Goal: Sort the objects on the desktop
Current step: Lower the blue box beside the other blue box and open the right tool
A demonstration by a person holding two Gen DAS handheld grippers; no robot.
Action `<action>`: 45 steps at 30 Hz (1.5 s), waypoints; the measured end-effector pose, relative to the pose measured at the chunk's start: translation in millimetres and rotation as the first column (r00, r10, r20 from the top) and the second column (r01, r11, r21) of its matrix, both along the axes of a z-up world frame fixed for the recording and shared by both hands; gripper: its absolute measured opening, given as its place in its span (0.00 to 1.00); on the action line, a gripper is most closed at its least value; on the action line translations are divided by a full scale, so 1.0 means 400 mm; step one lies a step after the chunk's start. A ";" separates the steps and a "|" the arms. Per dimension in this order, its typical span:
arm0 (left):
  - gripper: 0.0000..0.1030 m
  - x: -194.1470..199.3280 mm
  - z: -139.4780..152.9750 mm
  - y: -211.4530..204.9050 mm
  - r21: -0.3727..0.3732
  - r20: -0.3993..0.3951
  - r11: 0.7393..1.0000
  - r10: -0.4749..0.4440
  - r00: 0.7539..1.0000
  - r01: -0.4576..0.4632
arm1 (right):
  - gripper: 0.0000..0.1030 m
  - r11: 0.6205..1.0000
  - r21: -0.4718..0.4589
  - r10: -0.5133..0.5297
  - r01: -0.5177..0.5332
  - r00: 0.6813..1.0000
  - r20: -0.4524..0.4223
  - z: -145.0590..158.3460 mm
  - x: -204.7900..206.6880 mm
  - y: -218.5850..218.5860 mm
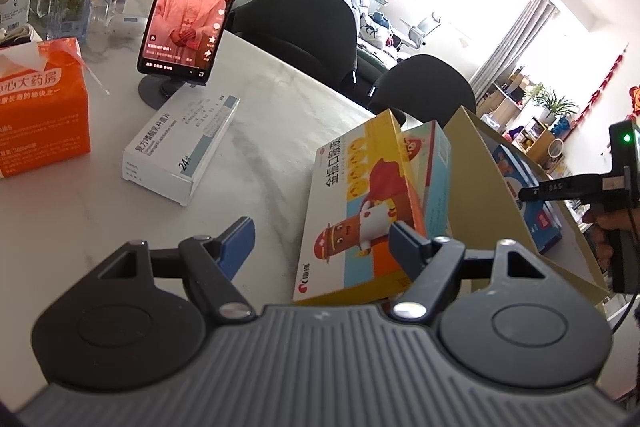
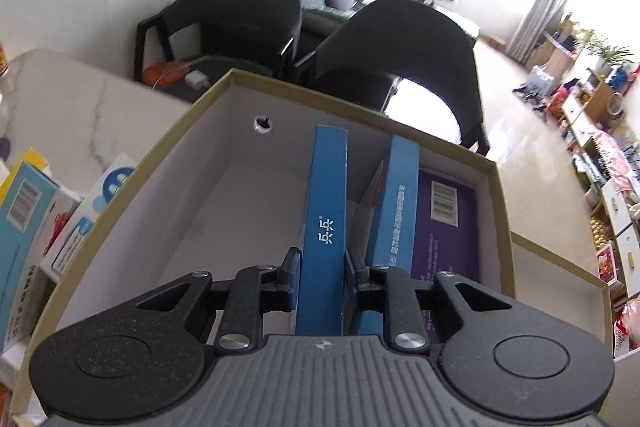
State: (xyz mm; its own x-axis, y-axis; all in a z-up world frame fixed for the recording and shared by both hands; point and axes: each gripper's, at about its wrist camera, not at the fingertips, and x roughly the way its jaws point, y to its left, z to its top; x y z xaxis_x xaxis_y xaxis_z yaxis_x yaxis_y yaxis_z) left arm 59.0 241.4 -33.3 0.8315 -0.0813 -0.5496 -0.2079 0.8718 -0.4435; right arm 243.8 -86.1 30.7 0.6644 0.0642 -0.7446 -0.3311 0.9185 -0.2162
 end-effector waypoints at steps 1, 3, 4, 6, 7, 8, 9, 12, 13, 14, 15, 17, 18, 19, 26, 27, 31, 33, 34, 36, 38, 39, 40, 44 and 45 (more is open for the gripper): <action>0.72 0.001 0.000 -0.001 0.001 -0.001 1.000 -0.003 1.000 0.003 | 0.24 1.000 0.002 -0.011 0.011 1.000 0.020 -0.002 -0.006 0.003; 0.72 0.002 0.000 -0.004 0.002 -0.001 1.000 -0.008 1.000 0.008 | 0.24 0.999 -0.006 -0.031 0.031 0.998 0.058 -0.011 -0.011 0.008; 0.72 0.002 0.000 -0.004 0.002 -0.001 1.000 -0.009 1.000 0.009 | 0.24 0.999 -0.009 -0.041 0.042 0.996 0.078 -0.016 -0.013 0.011; 0.72 0.001 0.001 -0.003 0.003 0.000 1.000 -0.009 1.000 0.009 | 0.24 0.997 -0.033 -0.069 0.073 0.991 0.116 -0.025 -0.018 0.019; 0.72 0.000 0.000 -0.002 0.002 0.000 1.000 -0.007 1.000 0.007 | 0.24 0.995 -0.047 -0.079 0.086 0.988 0.132 -0.029 -0.020 0.024; 0.72 0.000 0.000 0.000 0.002 -0.001 1.000 -0.005 1.000 0.005 | 0.24 0.993 -0.058 -0.091 0.100 0.985 0.147 -0.032 -0.021 0.028; 0.72 0.000 0.000 0.002 0.001 -0.001 1.000 -0.003 1.000 0.003 | 0.25 0.991 -0.069 -0.100 0.112 0.982 0.157 -0.035 -0.021 0.033; 0.72 -0.001 0.000 0.005 0.000 -0.003 1.000 0.001 1.000 -0.001 | 0.27 0.987 -0.112 -0.097 0.117 0.980 0.175 -0.043 -0.022 0.049; 0.72 -0.001 0.001 0.005 0.000 -0.002 1.000 0.001 1.000 -0.001 | 0.27 0.985 -0.138 -0.080 0.106 0.980 0.182 -0.046 -0.023 0.056; 0.72 -0.001 0.001 0.005 -0.001 -0.002 1.000 0.000 1.000 0.000 | 0.27 0.982 -0.163 -0.064 0.095 0.980 0.189 -0.049 -0.024 0.062; 0.73 -0.001 0.002 0.005 -0.001 -0.001 1.000 -0.002 1.000 0.002 | 0.28 0.980 -0.178 -0.049 0.085 0.979 0.199 -0.049 -0.026 0.064; 0.73 -0.001 0.003 0.003 0.000 0.000 1.000 -0.005 1.000 0.005 | 0.31 0.982 -0.180 -0.026 0.063 0.979 0.202 -0.042 -0.028 0.059; 0.73 0.000 0.003 0.002 0.000 0.000 1.000 -0.007 1.000 0.007 | 0.34 0.985 -0.168 -0.017 0.051 0.980 0.196 -0.036 -0.028 0.052; 0.73 0.000 0.004 0.002 0.000 0.001 1.000 -0.008 1.000 0.008 | 0.35 0.987 -0.156 -0.008 0.039 0.982 0.190 -0.029 -0.028 0.045; 0.73 0.000 0.005 0.004 -0.006 0.010 1.000 -0.012 1.000 0.012 | 0.54 0.980 -0.131 0.176 -0.153 0.967 0.184 0.041 -0.084 -0.045; 0.73 0.000 0.005 0.004 -0.007 0.010 1.000 -0.012 1.000 0.012 | 0.55 0.975 -0.127 0.202 -0.180 0.962 0.184 0.051 -0.092 -0.058; 0.73 0.002 0.004 -0.002 -0.009 0.012 1.000 -0.017 1.000 0.017 | 0.55 0.951 -0.113 0.304 -0.287 0.935 0.183 0.091 -0.124 -0.109; 0.74 0.002 0.005 -0.003 -0.008 0.013 1.000 -0.017 1.000 0.017 | 0.55 0.926 -0.137 0.373 -0.352 0.911 0.176 0.094 -0.152 -0.124; 0.74 0.001 0.005 -0.004 -0.008 0.014 1.000 -0.017 1.000 0.017 | 0.55 0.912 -0.153 0.404 -0.381 0.899 0.170 0.093 -0.163 -0.129; 0.74 0.000 0.006 -0.006 -0.007 0.015 1.000 -0.017 1.000 0.017 | 0.55 0.884 -0.204 0.454 -0.421 0.877 0.158 0.085 -0.186 -0.128; 0.74 -0.001 0.006 -0.007 -0.006 0.015 1.000 -0.017 1.000 0.018 | 0.55 0.863 -0.251 0.481 -0.438 0.866 0.140 0.073 -0.196 -0.124; 0.74 -0.001 0.007 -0.008 -0.006 0.016 1.000 -0.018 1.000 0.018 | 0.55 0.857 -0.263 0.487 -0.444 0.864 0.127 0.067 -0.197 -0.122; 0.74 -0.002 0.007 -0.009 -0.005 0.016 1.000 -0.018 1.000 0.018 | 0.55 0.850 -0.274 0.492 -0.449 0.863 0.112 0.061 -0.198 -0.119; 0.74 -0.004 0.008 -0.012 -0.004 0.018 1.000 -0.018 1.000 0.018 | 0.53 0.845 -0.307 0.480 -0.438 0.874 0.077 0.029 -0.183 -0.116; 0.74 -0.004 0.008 -0.011 -0.003 0.017 1.000 -0.015 1.000 0.015 | 0.52 0.848 -0.312 0.471 -0.428 0.879 0.074 0.024 -0.176 -0.115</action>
